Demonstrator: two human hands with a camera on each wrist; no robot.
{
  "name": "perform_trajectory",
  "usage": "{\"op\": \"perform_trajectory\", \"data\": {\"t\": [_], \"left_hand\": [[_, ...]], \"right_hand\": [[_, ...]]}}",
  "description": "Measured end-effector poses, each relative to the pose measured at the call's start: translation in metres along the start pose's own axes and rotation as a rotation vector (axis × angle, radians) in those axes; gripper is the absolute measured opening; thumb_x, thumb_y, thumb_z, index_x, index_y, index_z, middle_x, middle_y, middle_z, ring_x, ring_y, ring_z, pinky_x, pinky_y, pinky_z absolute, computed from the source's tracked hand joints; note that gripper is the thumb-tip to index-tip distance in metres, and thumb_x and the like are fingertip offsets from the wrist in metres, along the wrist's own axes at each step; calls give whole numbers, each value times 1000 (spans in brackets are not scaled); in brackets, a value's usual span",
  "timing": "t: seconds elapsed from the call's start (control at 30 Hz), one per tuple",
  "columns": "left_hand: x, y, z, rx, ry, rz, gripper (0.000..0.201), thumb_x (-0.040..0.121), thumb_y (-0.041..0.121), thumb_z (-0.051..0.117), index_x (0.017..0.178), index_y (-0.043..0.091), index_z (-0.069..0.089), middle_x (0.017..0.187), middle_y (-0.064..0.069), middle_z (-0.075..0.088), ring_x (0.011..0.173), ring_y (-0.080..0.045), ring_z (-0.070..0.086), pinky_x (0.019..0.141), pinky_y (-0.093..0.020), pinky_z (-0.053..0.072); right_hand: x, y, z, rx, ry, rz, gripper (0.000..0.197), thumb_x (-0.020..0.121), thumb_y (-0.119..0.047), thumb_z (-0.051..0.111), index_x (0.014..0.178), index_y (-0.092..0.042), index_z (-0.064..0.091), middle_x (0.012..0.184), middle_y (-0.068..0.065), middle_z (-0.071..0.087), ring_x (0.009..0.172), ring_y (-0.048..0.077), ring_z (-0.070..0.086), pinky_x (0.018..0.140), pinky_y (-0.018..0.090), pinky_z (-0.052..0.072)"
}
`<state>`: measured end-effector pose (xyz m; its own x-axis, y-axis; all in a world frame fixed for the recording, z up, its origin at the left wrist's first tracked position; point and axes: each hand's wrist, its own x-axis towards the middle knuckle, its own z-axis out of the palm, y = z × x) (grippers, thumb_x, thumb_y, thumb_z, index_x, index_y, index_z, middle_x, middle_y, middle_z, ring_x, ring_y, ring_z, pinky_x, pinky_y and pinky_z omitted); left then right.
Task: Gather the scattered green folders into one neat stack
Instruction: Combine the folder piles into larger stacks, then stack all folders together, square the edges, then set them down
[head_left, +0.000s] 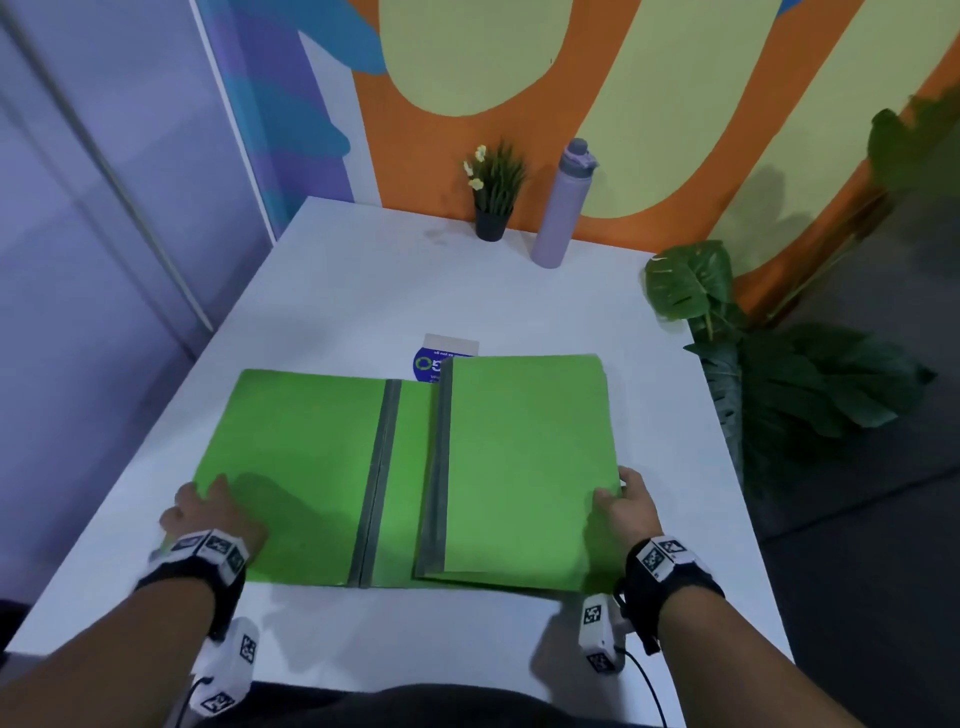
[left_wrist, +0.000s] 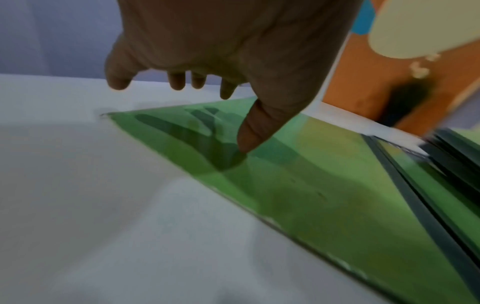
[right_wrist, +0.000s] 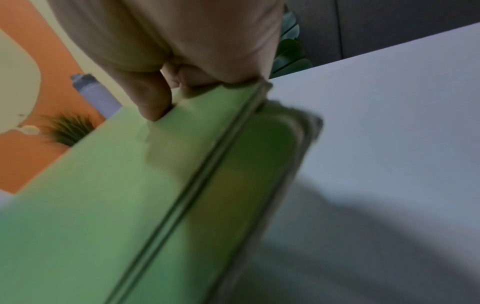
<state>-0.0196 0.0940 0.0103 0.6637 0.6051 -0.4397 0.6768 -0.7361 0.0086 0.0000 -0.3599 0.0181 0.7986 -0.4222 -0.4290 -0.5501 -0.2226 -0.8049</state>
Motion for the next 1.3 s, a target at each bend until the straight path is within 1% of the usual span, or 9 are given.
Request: {"op": "perform_trajectory", "data": {"t": [0.17,0.23,0.3,0.5,0.7,0.87,0.97,1.17,1.3], "left_hand": [[-29,37,20,-73,-57,357,48,79,46,63,117,18,61,133,-14,53,113,-33,58,95,-49,53],[-39,51,26,-41,-51,478,41,78,56,60,93,18,60,121,-11,58,103,-28,61,89,-43,56],[-47,62,29,36,-29,521,44,78,58,59,94,17,59,120,-10,53,105,-27,57,90,-41,54],[-46,68,38,82,-32,463,36,86,37,61,106,7,63,137,-12,43,114,-28,52,97,-43,51],[-42,66,45,73,-104,393,43,77,56,65,94,17,71,147,-12,33,135,-30,35,108,-53,40],[-50,71,33,-128,-114,294,22,85,30,59,97,16,71,149,-9,29,133,-31,35,109,-53,37],[-54,81,9,-235,-1,253,32,91,20,51,114,3,65,150,-14,31,129,-36,42,106,-53,41],[-61,83,-74,-274,389,397,26,92,9,49,111,-4,60,144,-18,41,120,-41,50,93,-61,43],[-80,80,-119,-331,556,522,18,96,12,42,106,0,51,107,-27,60,92,-47,61,74,-53,47]], "right_hand": [[3,11,14,-169,-110,108,36,85,-3,57,121,-6,51,105,14,60,88,22,55,77,30,46],[5,14,18,-177,-132,122,30,85,-2,56,115,-4,56,105,14,60,89,22,55,81,32,46],[3,15,20,-157,-129,119,28,88,-6,53,116,-3,56,102,12,60,88,23,55,82,33,47],[-2,13,19,-39,-1,119,34,88,-9,49,122,-17,47,96,24,66,83,36,65,77,43,53],[-1,0,15,-107,23,50,36,88,-6,47,123,-15,46,97,25,67,88,38,66,74,39,52],[1,-6,9,15,-1,130,35,84,-3,54,114,-20,49,92,17,65,81,34,64,74,39,52],[5,-5,6,46,20,141,40,80,-1,56,116,-16,53,99,17,66,91,36,64,85,46,54],[12,11,-3,31,70,154,46,81,4,50,123,-14,53,103,24,66,94,40,64,87,51,53],[12,24,-2,7,29,192,50,83,10,41,127,-11,51,105,23,64,96,42,63,88,48,52]]}}
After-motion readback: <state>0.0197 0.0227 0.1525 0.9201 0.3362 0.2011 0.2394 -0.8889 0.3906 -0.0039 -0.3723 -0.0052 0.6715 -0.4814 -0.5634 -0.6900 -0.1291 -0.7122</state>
